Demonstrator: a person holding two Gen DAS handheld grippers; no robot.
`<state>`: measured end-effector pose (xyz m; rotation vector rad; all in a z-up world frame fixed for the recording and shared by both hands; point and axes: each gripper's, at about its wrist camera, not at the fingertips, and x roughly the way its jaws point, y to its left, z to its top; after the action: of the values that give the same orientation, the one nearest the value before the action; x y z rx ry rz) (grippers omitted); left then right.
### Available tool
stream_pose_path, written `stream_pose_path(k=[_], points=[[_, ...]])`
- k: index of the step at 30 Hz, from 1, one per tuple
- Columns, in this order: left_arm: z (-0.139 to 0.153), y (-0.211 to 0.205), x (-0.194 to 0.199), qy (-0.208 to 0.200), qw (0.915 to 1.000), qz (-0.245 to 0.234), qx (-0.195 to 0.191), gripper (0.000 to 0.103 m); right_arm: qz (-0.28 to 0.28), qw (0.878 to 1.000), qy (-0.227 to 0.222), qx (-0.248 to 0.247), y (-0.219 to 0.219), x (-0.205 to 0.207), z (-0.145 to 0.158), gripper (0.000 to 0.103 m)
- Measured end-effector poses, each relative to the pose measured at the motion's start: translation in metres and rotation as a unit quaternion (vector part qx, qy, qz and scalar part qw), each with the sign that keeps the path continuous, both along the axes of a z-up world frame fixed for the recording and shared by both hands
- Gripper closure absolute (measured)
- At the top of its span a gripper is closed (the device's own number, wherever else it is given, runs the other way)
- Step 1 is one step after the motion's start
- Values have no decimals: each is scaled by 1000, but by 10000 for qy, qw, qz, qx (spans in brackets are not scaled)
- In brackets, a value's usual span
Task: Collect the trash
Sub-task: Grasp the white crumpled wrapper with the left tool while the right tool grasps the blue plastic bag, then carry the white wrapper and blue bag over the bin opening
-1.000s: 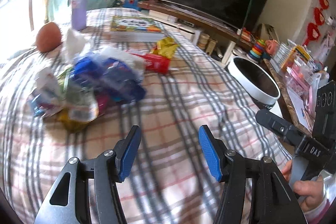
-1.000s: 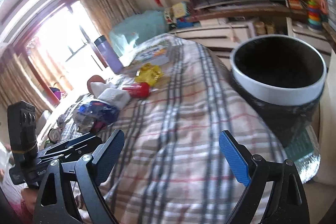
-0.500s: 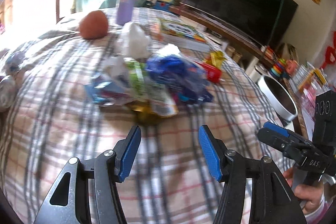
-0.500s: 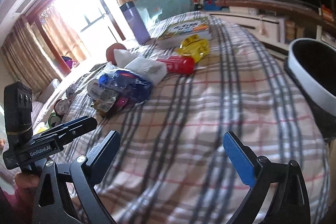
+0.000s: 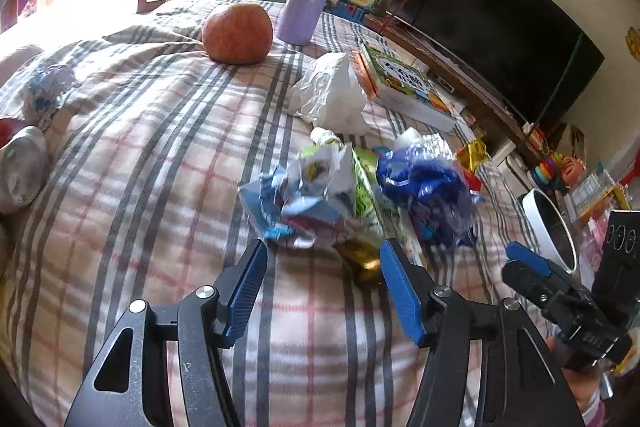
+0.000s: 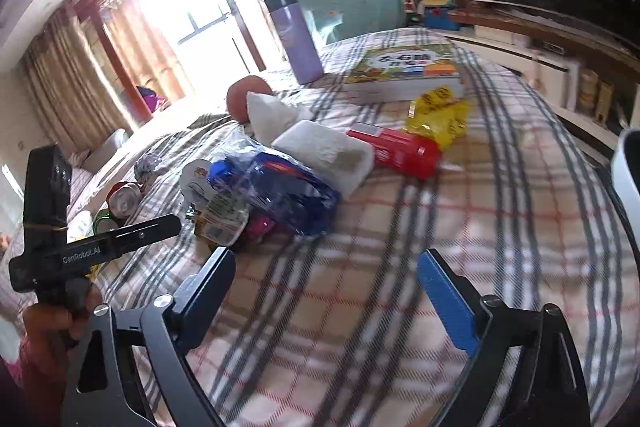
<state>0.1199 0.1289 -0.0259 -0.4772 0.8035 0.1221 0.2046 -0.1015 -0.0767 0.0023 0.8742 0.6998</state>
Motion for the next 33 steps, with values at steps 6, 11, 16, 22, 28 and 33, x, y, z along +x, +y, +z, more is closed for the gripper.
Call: stream_pose_path(k=[6, 11, 16, 22, 28, 33], points=[[-9, 11, 25, 13, 10000, -5, -17, 40, 324, 9994, -43, 60, 23, 17, 1, 16], [-19, 11, 38, 55, 10000, -53, 55, 44, 589, 9980, -202, -73, 46, 25, -3, 27], [-20, 4, 45, 20, 9997, -199, 128, 60, 661, 9975, -62, -228, 57, 32, -15, 60], [-11, -4, 43, -137, 9992, -348, 150, 68, 450, 9989, -70, -56, 34, 23, -6, 80], [-8, -26, 46, -202, 9969, -757, 17, 69, 80, 9999, -77, 127, -2, 16, 6, 82], [-13, -52, 55, -186, 9933, -1143, -4, 70, -245, 9994, -69, 230, -33, 12, 12, 82]])
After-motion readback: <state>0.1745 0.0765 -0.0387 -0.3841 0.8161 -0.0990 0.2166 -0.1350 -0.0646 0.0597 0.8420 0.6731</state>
